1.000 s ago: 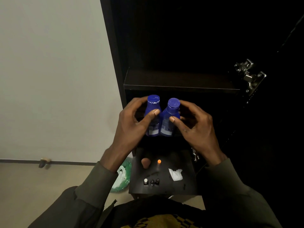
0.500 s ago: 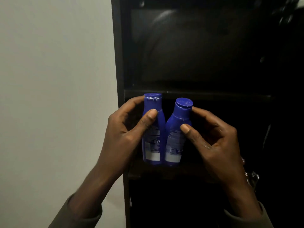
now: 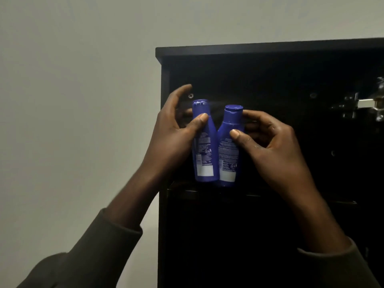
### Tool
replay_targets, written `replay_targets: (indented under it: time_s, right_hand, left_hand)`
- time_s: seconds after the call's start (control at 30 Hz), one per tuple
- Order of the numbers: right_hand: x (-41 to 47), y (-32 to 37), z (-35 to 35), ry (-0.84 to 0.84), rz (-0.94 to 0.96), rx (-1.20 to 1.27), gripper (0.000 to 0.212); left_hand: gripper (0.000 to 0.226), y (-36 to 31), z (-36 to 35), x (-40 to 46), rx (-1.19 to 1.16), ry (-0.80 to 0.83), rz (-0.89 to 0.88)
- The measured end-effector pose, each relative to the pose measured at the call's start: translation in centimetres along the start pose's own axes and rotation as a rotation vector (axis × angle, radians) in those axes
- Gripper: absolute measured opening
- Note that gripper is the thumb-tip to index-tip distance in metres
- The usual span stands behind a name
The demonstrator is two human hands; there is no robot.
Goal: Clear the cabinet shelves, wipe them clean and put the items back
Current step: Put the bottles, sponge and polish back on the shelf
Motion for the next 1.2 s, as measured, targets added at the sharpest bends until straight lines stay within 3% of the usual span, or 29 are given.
replay_targets:
  time_s: [0.23, 0.5, 0.93, 1.2]
  right_hand:
    - [2.1, -2.0, -2.7, 0.062, -0.011, -0.152, 0.022]
    - [3.1, -5.3, -4.9, 0.145, -0.149, -0.26, 0.018]
    - [3.2, -7.5, -5.6, 0.174, -0.202, -0.424, 0.032]
    - [3.1, -6.7, -5.3, 0.114, -0.166, -0.488, 0.056]
  left_hand:
    - [0.042, 0.8, -2.0, 3.1, 0.3, 0.024, -0.102]
    - [0.033, 3.6, -3.4, 3.4, 0.541, 0.144, 0.044]
    - [0.031, 3.7, -4.8, 3.7, 0.679, 0.271, 0.007]
    - [0.034, 4.3, -5.0, 4.6, 0.812, 0.241, -0.128]
Point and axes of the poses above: each hand's wrist, its own x-axis towards the middle knuckle, its own z-axis out of the back of the hand, y = z × x, the point moved 9 cm from there along x, towards the middle knuckle, and after that the axes turned 14 degrees about -y, right-handed, at the moved point
